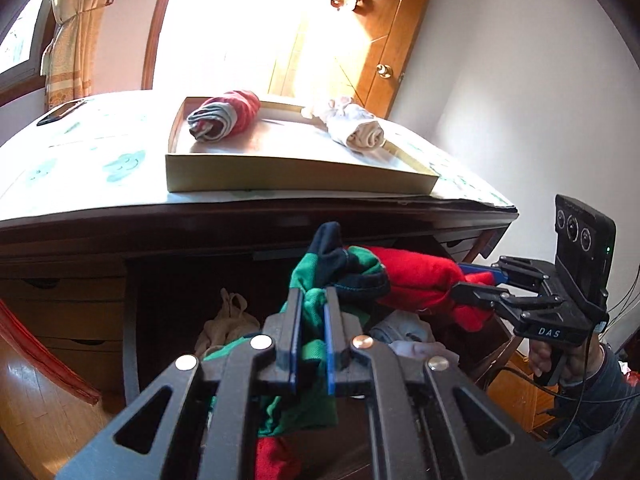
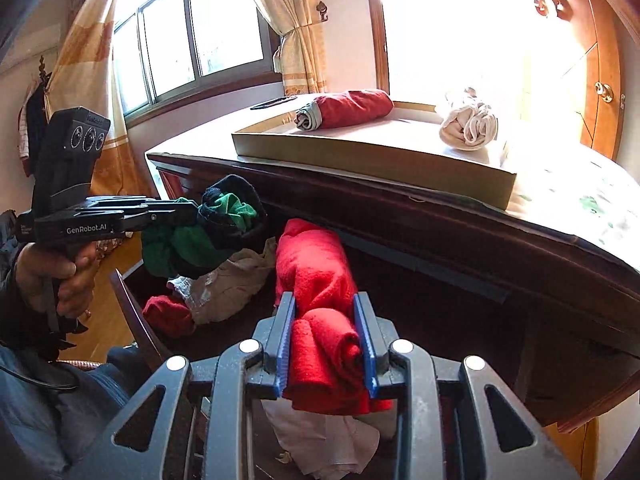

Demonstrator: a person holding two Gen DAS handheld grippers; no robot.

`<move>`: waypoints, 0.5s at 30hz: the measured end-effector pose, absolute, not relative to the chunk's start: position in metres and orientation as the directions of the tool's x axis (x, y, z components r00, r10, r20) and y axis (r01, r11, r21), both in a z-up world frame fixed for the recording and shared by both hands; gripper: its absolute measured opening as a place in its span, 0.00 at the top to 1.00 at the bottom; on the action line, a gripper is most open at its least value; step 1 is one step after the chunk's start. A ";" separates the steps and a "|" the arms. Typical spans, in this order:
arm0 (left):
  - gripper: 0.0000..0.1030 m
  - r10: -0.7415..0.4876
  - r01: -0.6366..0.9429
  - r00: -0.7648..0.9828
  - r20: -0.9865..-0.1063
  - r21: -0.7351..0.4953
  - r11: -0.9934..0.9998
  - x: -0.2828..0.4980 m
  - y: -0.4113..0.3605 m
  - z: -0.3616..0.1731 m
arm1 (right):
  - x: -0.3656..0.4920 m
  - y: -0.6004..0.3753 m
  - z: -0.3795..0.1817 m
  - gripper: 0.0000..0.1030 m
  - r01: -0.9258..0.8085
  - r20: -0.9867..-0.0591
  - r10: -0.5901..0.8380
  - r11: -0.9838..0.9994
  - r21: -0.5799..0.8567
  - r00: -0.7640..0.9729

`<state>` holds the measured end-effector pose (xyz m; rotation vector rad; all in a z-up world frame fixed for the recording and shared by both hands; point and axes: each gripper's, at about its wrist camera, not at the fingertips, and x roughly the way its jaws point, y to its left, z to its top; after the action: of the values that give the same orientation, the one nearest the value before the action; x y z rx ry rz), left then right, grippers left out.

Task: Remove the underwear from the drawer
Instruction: 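Lift the red garment with the right tool while the left lifts the green sock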

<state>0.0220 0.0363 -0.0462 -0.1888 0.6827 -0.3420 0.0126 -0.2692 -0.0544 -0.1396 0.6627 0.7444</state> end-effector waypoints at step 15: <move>0.94 -0.344 0.219 0.779 -0.524 -0.287 0.933 0.012 0.038 -0.039 | 0.000 -0.279 -0.048 0.71 -0.662 -0.530 0.629 0.733 0.158 0.569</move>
<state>0.0122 0.0381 -0.0387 -0.2159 0.6055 -0.3066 0.0004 -0.2786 -0.0478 -0.0599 0.5977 0.7578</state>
